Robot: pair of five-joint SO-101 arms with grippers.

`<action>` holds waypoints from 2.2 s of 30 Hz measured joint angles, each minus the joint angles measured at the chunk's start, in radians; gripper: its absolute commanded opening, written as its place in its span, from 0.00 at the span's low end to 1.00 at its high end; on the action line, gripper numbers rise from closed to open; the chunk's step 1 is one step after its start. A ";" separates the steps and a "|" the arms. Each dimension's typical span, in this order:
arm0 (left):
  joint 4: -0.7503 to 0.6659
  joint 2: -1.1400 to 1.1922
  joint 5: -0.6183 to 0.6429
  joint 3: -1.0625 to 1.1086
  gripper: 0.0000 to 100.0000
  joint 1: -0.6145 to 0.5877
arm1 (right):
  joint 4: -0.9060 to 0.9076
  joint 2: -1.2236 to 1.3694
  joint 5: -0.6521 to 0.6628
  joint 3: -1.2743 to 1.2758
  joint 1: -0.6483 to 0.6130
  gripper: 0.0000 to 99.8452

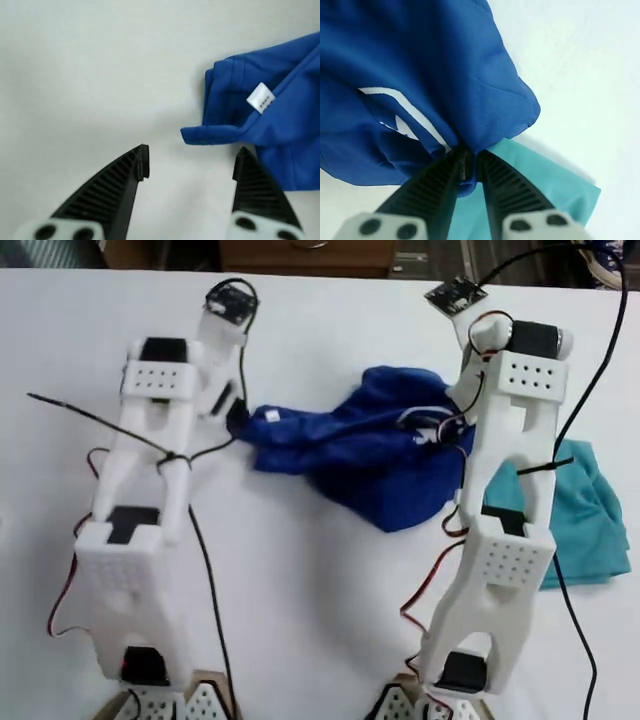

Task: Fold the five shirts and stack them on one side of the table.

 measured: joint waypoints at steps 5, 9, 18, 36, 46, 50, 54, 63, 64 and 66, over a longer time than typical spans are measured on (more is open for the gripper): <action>-0.046 0.103 0.000 0.000 0.29 0.025 | 0.000 0.000 0.000 0.002 0.000 0.02; -0.086 0.160 0.000 0.002 0.29 0.020 | 0.000 0.000 0.000 0.002 0.000 0.02; -0.083 0.167 0.000 0.002 0.17 0.025 | 0.000 0.000 0.000 0.002 0.000 0.02; -0.044 0.176 0.000 0.000 0.02 0.049 | 0.000 0.000 0.000 0.002 -0.002 0.02; 0.040 0.176 -0.032 0.000 0.20 0.038 | 0.000 -0.052 0.000 0.002 0.002 0.02; 0.094 0.176 -0.086 0.000 0.23 0.028 | 0.000 -0.052 0.000 0.002 0.002 0.02; 0.117 0.176 -0.129 0.000 0.24 0.009 | 0.000 -0.052 0.000 0.002 0.002 0.02; 0.120 0.176 -0.183 0.000 0.21 -0.021 | 0.000 -0.052 0.000 0.002 0.002 0.02; 0.120 0.181 -0.183 0.000 0.17 -0.020 | 0.000 -0.052 0.000 0.002 0.002 0.02; 0.107 0.190 -0.183 0.002 0.09 -0.020 | 0.000 -0.052 0.000 0.002 0.002 0.02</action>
